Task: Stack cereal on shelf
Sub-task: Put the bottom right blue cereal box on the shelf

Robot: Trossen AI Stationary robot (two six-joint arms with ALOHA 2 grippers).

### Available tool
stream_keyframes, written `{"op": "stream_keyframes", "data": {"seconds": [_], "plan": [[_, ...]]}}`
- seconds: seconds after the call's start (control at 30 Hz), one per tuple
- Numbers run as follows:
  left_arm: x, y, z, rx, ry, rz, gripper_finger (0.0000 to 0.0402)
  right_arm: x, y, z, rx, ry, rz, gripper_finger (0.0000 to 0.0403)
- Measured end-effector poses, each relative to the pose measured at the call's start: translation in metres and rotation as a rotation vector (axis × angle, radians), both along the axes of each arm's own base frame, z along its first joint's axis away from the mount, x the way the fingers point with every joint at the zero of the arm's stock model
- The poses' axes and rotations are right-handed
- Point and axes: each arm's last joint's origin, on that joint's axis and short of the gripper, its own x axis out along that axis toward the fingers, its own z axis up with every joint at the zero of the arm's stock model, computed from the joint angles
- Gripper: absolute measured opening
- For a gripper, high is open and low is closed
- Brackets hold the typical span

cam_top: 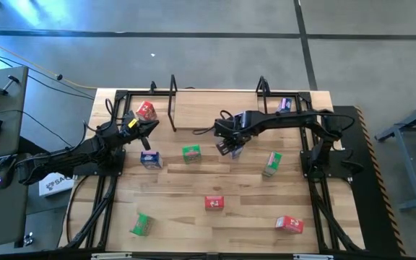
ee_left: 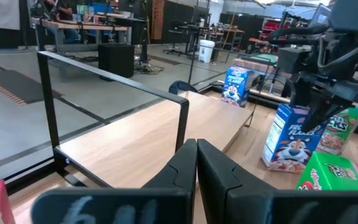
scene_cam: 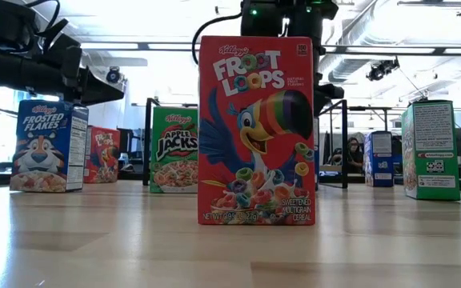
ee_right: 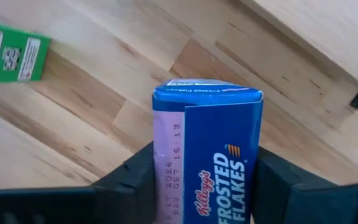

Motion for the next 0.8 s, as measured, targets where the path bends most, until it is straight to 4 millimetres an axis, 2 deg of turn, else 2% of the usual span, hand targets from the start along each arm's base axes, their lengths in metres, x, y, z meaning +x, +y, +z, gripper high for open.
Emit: {"op": "stream_keyframes", "data": {"seconds": [0.13,0.23,0.33,0.5,0.6,0.67,0.8], "plan": [[0.0,0.0,0.0,0.0,0.0,0.0,0.0005,-0.001,-0.005,0.001,-0.007,0.002,0.04,0.0123],[0.0,0.0,0.0,0.001,0.0,0.0,0.0005,-0.001,-0.011,0.009,-0.017,-0.003,0.096,0.0112],[0.0,0.0,0.0,0.002,0.0,0.001,0.0005,0.002,-0.017,0.029,-0.042,-0.028,0.178,0.0112],[0.0,0.0,0.0,0.002,-0.001,0.001,0.0005,0.006,-0.03,0.079,-0.161,-0.079,0.393,0.0124],[0.0,0.0,0.0,0.002,-0.002,0.001,0.0005,0.0,-0.047,0.102,-0.258,-0.055,0.549,0.0125],[0.0,0.0,0.0,0.002,-0.002,0.001,0.0005,-0.005,-0.065,0.112,-0.306,-0.038,0.622,0.0125],[0.0,0.0,0.0,0.003,-0.003,0.001,0.0005,-0.023,-0.108,0.116,-0.358,0.032,0.732,0.0126]]}}
